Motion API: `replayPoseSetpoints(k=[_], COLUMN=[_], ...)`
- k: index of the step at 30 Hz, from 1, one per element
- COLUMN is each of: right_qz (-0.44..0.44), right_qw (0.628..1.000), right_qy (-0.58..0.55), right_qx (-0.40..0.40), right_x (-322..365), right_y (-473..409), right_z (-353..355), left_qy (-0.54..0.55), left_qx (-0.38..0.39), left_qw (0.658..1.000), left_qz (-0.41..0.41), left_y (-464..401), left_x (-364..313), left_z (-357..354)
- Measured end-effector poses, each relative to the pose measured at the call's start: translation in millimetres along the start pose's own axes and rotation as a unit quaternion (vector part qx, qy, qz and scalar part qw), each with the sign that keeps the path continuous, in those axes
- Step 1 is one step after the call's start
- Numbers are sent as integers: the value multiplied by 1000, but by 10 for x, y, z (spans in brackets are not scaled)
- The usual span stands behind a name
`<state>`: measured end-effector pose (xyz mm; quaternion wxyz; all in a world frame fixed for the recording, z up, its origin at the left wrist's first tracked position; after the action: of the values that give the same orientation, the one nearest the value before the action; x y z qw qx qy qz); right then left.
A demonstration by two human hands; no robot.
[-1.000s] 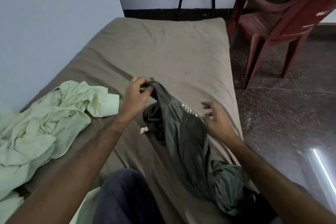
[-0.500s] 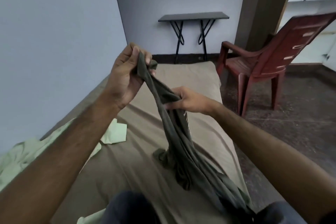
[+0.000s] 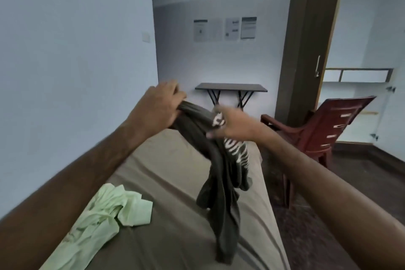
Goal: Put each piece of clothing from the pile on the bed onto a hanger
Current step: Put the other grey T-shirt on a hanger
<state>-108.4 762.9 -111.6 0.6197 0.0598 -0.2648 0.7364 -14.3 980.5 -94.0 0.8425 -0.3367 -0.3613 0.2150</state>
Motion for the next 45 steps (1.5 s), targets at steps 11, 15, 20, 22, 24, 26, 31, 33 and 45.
replayPoseSetpoints(k=[11,15,20,22,24,26,31,33,45], right_qz=[-18,-121,-170,-150,-138,-127,-126,-130,-151], right_qw=[947,896,895,905,886,853,759,771,982], right_qy=[308,-157,-252,-299,-383,-472,-624,-602,-93], right_qx=[88,398,327,264,220,183,139,160,58], right_x=[-542,-944,-1354,-1407,-1382,-1318,-1362,-1460,-1504], right_y=[462,1040,1595,1648,1603,1505,1325,1339,1103], right_z=[-961,-1545,-2204,-2352,-2380,-2313,-2003,-1931,-1801], left_qy=[-62,109,307,411,518,560,597,610,333], left_qx=[223,537,624,539,522,517,440,387,181], left_qw=[973,836,715,729,665,636,653,657,897], left_qz=[-20,19,73,94,126,122,153,214,226], left_y=[1323,2118,2526,2454,2289,2101,1961,1905,1389], left_x=[-8,-264,-716,-1029,-1447,-1835,-2139,-2022,-985], left_z=[-659,-1037,-1186,-1196,-1195,-1201,-1454,-1484,-999])
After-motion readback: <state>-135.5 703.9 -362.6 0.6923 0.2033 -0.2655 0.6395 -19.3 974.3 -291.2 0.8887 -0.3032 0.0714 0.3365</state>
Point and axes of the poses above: each hand's wrist, its own y-axis away from the middle knuckle, its own z-axis out of the back of the hand, x = y × z, the point moved 1 cm from there along -y, towards the middle knuckle, and after that the axes turned 2 degrees about x, right-handed, at the moved point
